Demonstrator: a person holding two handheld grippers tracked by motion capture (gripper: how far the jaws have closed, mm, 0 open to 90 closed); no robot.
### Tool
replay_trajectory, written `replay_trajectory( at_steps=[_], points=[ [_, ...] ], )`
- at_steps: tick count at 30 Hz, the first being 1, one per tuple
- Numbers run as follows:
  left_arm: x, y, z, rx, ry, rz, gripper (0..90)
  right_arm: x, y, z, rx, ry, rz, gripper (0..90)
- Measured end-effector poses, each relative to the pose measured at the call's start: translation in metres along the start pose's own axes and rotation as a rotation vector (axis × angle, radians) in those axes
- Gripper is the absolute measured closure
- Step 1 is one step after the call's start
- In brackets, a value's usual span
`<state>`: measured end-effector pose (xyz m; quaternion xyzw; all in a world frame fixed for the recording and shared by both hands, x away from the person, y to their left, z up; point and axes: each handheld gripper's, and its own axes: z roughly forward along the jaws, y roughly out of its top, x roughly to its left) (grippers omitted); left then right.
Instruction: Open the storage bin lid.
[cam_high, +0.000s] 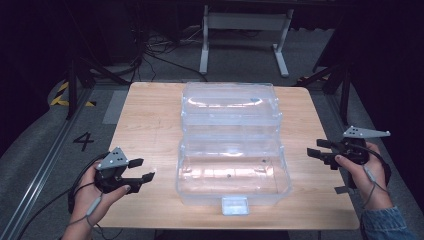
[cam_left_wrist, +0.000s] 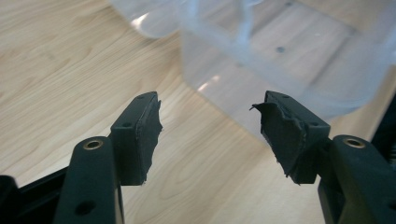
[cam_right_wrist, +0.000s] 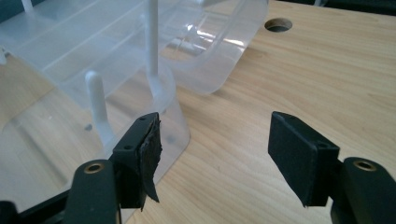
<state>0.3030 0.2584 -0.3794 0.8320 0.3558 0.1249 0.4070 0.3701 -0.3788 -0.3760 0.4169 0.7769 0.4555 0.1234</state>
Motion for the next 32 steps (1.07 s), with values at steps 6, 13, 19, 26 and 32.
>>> replay_trajectory(
  at_steps=[6,13,19,26,32],
  points=[
    [0.021,-0.015,0.004,0.056,0.115,-0.033,38.4,-0.003,-0.021,0.002,0.027,-0.007,-0.013,36.1],
    [0.036,-0.030,0.012,0.057,0.139,-0.088,36.4,-0.006,-0.044,0.011,0.077,-0.021,-0.022,35.6],
    [0.048,-0.041,0.020,0.064,0.150,-0.120,31.7,-0.009,-0.053,0.023,0.061,-0.002,-0.027,31.9],
    [0.056,-0.050,0.038,0.084,0.147,-0.151,27.5,-0.011,-0.069,0.038,0.068,-0.041,-0.065,28.9],
    [0.056,-0.052,0.046,0.098,0.136,-0.151,24.8,-0.014,-0.071,0.048,0.090,-0.042,-0.066,27.3]
  ],
)
